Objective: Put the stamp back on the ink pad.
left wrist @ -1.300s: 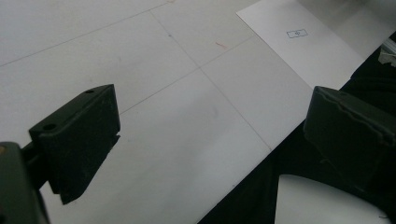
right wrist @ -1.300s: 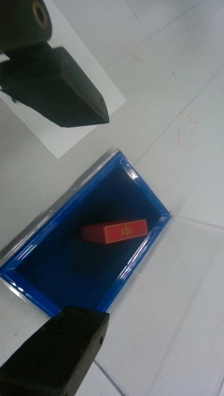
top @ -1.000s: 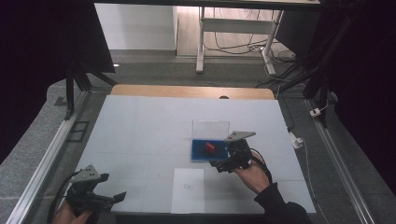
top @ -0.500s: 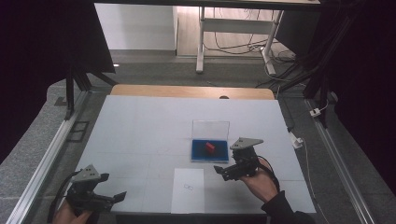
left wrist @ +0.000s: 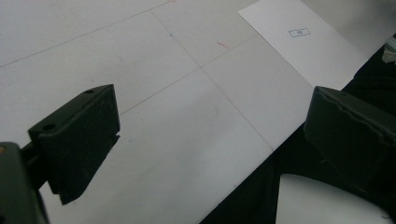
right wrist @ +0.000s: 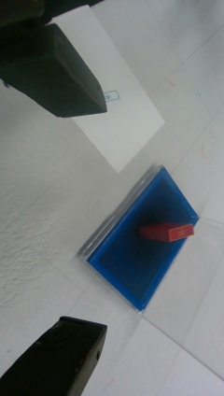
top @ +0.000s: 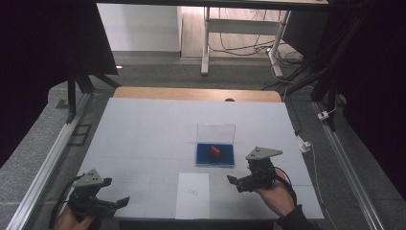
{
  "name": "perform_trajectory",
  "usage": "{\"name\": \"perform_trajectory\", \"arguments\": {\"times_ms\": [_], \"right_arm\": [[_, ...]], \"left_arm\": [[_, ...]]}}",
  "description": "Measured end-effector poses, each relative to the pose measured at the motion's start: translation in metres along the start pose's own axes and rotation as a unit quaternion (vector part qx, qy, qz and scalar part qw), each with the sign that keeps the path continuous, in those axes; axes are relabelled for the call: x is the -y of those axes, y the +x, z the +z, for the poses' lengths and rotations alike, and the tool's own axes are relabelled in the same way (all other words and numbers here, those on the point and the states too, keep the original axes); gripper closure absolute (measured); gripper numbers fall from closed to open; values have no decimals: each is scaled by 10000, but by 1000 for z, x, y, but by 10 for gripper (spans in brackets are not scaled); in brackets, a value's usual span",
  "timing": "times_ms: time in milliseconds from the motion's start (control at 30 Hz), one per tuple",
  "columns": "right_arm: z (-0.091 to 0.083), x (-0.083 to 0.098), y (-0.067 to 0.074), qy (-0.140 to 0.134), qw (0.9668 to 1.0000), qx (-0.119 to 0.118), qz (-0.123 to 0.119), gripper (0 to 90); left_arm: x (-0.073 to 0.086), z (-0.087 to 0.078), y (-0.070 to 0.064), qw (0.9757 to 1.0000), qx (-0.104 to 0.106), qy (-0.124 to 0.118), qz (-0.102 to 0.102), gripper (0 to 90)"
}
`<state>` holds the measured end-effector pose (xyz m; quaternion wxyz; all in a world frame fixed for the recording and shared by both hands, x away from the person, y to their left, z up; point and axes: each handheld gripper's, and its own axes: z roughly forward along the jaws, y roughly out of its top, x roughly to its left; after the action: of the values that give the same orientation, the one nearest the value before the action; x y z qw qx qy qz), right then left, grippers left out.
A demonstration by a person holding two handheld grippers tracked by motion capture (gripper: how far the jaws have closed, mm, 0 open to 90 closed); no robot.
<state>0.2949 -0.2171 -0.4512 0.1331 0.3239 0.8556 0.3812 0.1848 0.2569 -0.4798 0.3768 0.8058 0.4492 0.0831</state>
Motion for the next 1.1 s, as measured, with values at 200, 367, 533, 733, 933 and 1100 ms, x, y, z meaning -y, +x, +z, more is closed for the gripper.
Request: {"name": "perform_trajectory", "arguments": {"times_ms": [200,367,533,733,933,1100], "right_arm": [[-15,10,-3,-31,9999,68,97,0],[-28,19,-6,-38,9997,167,189,0],[-39,29,-9,-64,9992,279,287,0],[-52,41,-10,-114,9979,417,473,0],[-64,54,-11,-157,9961,569,657,0],[-74,63,-13,-182,9942,683,814,0]], "left_arm": [[0,0,-1,10000,-15,9,24,38],[0,0,-1,10000,-15,1,15,37],[0,0,-1,10000,-18,5,17,37],[0,0,-1,10000,-25,14,19,37],[0,1,-1,10000,-51,26,49,37],[0,1,-2,9999,-87,17,76,37]]}}
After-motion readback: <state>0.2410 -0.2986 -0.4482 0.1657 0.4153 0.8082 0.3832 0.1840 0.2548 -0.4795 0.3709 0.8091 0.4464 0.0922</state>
